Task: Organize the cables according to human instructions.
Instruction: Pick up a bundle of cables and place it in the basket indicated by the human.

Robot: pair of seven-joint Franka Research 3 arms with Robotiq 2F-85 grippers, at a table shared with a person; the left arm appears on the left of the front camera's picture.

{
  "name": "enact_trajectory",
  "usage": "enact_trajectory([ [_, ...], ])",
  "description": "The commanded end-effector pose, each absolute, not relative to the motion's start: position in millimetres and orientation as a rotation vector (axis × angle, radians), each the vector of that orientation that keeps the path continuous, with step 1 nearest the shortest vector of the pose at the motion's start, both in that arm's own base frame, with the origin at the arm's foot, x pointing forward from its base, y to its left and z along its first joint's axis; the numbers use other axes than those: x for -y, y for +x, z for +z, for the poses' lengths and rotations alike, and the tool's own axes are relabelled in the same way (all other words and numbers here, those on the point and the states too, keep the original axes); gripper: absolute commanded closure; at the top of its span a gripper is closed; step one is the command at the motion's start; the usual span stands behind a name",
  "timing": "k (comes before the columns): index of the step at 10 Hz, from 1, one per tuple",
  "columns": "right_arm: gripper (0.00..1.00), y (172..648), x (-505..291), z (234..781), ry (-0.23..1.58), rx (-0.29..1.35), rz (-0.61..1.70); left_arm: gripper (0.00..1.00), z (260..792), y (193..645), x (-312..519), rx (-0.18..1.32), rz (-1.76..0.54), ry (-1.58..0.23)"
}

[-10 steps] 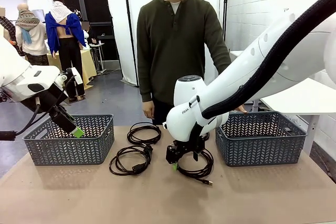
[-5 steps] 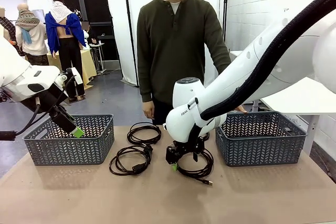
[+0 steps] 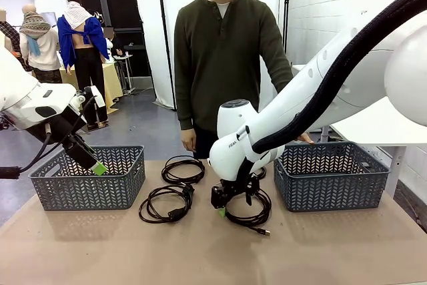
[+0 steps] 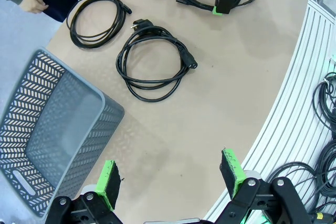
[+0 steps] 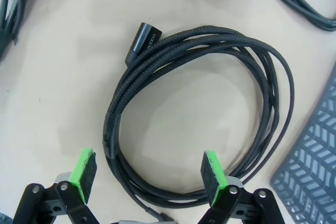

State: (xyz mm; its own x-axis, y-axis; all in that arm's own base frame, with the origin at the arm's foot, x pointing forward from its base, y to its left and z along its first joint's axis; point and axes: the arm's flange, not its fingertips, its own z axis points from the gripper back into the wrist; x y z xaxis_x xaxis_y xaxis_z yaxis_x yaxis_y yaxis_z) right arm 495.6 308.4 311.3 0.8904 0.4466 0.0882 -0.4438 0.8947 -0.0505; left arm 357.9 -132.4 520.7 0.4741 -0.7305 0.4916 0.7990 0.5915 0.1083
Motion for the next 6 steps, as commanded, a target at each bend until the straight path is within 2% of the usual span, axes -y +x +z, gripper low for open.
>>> enact_trajectory([
  [1, 0.0, 502.1, -317.3, 308.1, -0.073, 0.097, 0.435, 0.0, 519.8, 360.3, 131.8, 0.539, -0.939, -0.136],
  [6, 0.0, 506.7, -321.2, 301.6, -0.085, 0.081, 0.435, 0.0, 519.8, 360.3, 131.8, 0.539, -0.939, -0.136],
])
